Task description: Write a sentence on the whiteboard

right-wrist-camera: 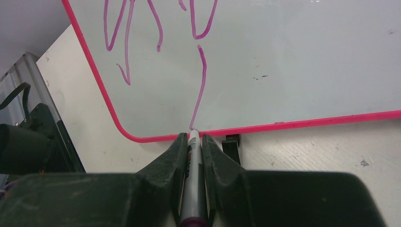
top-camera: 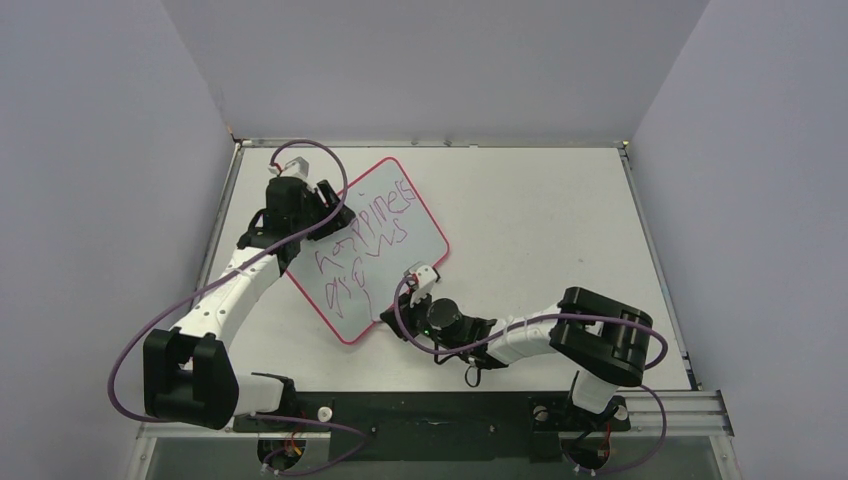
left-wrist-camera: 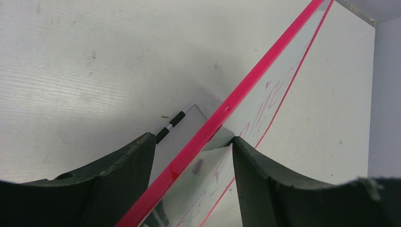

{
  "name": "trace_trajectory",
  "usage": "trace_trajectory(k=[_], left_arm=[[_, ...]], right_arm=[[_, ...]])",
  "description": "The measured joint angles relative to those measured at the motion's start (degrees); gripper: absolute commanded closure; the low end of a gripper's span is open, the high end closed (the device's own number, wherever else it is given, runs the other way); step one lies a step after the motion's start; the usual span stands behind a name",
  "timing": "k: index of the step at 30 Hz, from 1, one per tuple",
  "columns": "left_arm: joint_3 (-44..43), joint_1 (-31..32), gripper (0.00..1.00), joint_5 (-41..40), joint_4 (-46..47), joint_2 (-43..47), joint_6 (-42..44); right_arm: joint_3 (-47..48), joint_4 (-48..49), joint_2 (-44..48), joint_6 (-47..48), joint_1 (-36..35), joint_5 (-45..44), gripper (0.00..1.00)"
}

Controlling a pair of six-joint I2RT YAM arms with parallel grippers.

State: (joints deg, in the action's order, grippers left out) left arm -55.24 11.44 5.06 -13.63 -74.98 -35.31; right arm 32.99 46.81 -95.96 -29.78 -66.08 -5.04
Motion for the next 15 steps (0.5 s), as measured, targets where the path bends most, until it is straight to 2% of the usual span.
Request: trace_trajectory(k=[15], left_arm=[[0.0, -0.7, 0.54, 0.1, 0.5, 0.0, 0.2]], right_arm=[[9.3, -8.7, -0.1, 2.2, 0.2, -4.4, 1.0]])
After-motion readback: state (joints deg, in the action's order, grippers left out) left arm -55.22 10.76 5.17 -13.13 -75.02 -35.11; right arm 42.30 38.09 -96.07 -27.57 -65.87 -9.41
